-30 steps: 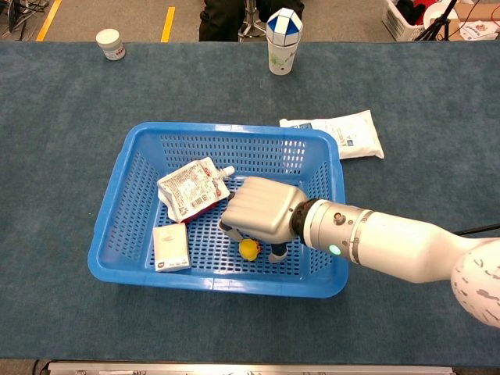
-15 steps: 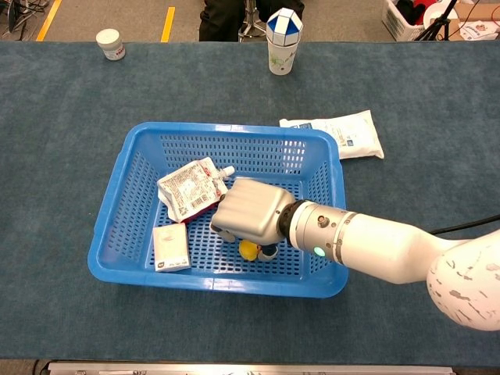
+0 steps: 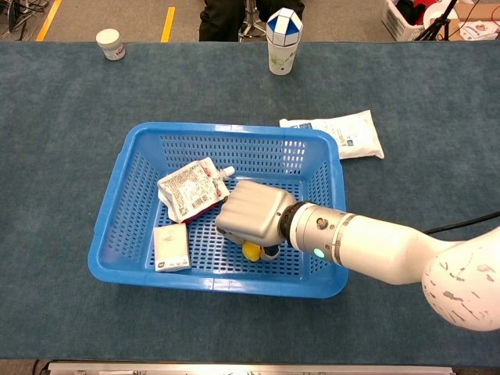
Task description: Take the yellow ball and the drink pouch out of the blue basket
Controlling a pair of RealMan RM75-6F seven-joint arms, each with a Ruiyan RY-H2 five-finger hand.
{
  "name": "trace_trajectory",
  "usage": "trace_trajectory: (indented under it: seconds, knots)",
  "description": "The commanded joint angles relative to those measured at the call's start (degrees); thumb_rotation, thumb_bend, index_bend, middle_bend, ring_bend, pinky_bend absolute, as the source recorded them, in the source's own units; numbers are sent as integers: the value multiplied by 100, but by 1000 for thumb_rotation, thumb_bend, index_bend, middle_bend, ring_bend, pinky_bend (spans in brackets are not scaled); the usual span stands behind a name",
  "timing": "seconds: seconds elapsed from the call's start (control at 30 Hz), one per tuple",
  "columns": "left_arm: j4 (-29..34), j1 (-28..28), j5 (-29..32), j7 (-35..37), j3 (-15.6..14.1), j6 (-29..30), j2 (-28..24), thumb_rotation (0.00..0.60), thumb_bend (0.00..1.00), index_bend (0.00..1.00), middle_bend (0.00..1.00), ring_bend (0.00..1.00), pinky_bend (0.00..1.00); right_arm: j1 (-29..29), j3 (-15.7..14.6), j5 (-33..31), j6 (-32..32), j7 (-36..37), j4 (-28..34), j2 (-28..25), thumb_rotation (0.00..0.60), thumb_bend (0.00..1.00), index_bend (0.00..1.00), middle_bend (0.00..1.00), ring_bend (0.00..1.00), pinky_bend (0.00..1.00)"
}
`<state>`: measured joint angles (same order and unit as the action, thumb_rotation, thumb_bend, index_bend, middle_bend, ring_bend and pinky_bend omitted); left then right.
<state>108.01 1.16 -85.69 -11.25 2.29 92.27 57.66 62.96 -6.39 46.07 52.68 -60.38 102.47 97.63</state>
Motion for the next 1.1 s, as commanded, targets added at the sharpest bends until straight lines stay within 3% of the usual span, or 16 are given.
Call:
trace_trajectory:
  seconds: [0.03,0.3,0.53,0.7,0.93,1.1]
  knots:
    - [-1,1,7,-3,3,-2,-2,600,270,398,421,306,298,2,22,40,34,57,60,-39,600,221,533,425,286,441]
    - [12,-49,13,8,42,-56,-18,600,270,398,421,306,298,-26,183,302,279,345,781,-723,600,221,540,429,290,441]
    - [-86,-140,77,98,86,-197,-9,600,270,398,421,306,298,-350,318,677,731,1060,1812,-2263,600,220,540,432,292,441]
    - [-204,-246,151,184,135,-354,35,600,270,398,421,306,298,-743,207,1049,949,1684,2207,-3387,600,220,540,434,292,441]
    - [-365,-395,233,292,180,-576,86,600,270,398,421,306,298,-1458,-209,1499,882,2730,2037,-4704,600,220,540,437,294,441]
    - [-401,-514,179,319,193,-702,136,600,270,398,421,305,298,-1839,-429,1703,609,3208,1479,-4898,600,220,540,440,296,441]
